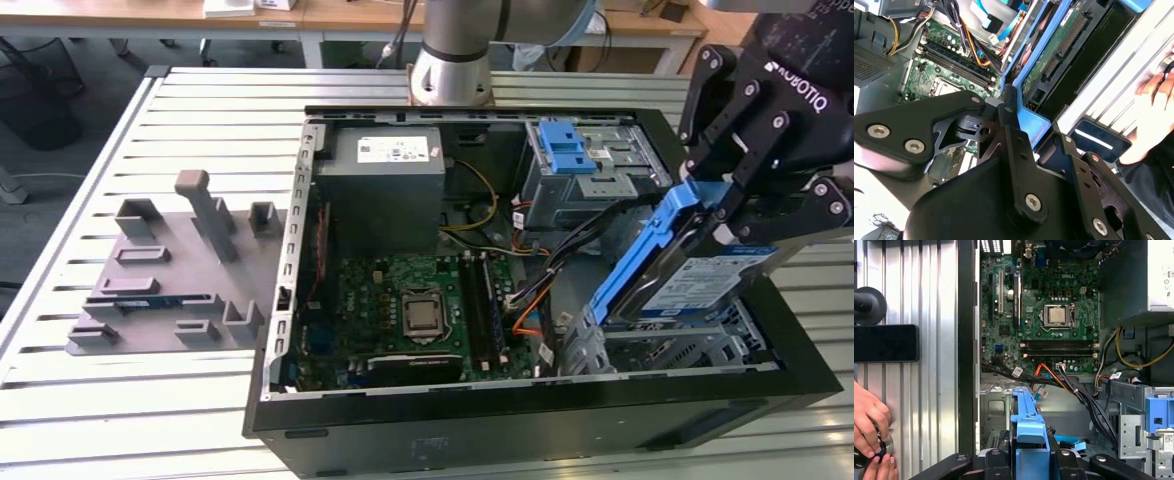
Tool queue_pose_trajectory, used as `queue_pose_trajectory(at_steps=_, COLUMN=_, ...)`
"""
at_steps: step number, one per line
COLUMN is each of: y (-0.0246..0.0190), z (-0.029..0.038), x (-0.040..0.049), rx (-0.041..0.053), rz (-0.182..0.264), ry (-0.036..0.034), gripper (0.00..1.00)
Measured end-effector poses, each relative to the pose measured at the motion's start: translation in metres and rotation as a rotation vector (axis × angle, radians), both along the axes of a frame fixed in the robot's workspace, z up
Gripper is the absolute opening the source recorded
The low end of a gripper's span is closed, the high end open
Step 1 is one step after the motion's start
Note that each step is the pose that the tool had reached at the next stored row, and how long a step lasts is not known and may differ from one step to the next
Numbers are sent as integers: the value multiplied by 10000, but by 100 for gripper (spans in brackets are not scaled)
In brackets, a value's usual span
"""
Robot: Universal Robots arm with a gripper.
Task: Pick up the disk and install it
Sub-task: 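Insert the disk into the insertion slot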
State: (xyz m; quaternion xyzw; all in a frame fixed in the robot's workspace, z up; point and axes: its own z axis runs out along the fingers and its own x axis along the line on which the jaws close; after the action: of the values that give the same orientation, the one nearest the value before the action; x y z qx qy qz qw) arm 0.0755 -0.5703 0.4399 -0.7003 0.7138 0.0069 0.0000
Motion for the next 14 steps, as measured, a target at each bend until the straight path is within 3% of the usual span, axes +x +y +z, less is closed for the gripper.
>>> queue_pose_trajectory(at_steps=8, y=-1, z=-6, x=15, rx=7, rz=1, ry=-8, gripper=36)
queue_pose_trajectory(at_steps=14, y=-1, z=35, x=14, rx=8, rz=21, ry=-51, gripper=36)
